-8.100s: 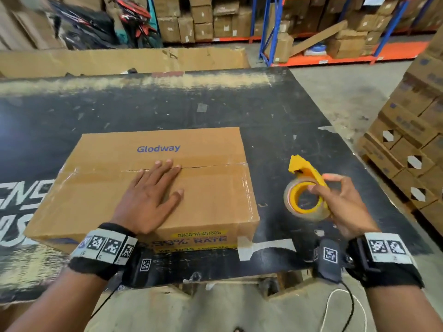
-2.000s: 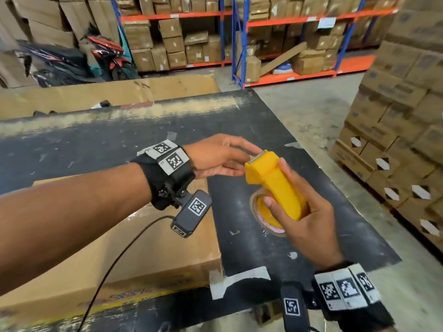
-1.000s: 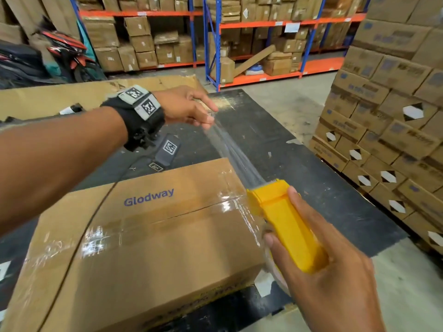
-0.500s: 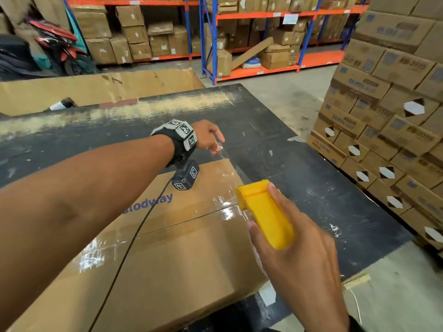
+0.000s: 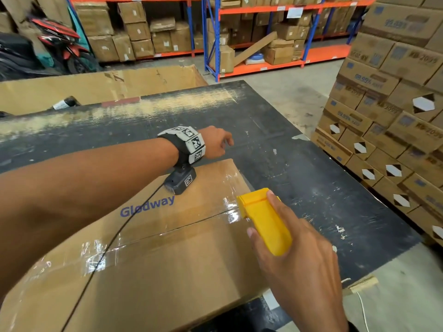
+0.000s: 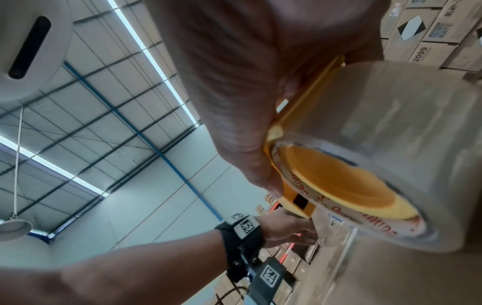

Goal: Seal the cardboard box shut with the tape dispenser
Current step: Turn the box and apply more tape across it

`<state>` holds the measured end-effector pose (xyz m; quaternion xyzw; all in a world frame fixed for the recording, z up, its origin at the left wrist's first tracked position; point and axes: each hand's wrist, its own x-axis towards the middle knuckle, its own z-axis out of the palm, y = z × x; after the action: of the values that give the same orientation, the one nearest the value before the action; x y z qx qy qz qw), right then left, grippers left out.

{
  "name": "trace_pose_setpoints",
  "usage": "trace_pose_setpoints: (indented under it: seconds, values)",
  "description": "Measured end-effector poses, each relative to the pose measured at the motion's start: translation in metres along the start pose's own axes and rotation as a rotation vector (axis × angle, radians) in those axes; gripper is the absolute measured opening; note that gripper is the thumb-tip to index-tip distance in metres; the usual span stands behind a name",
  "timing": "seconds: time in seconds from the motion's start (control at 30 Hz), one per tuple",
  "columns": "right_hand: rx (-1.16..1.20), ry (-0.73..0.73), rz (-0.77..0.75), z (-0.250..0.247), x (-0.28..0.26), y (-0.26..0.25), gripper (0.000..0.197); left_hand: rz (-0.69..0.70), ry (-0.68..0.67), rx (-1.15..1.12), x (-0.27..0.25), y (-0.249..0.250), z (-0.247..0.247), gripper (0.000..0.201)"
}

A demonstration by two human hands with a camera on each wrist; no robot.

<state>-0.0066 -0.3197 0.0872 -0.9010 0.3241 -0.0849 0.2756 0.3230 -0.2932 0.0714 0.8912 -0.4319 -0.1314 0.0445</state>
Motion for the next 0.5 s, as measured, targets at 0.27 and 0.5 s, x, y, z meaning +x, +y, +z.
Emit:
trace_pose_setpoints:
  seconds: [0.27,0.5]
  values:
    - [-0.011,-0.002,0.001,-0.004,-0.002,-0.005,0.075,0.146,-0.324,0.123,-0.063,0.021,0.036,0.099]
    - [-0.006,0.032,-0.052,-0.017,-0.024,0.005,0.073,0.147,-0.264,0.132,-0.061,0.019,0.051,0.105]
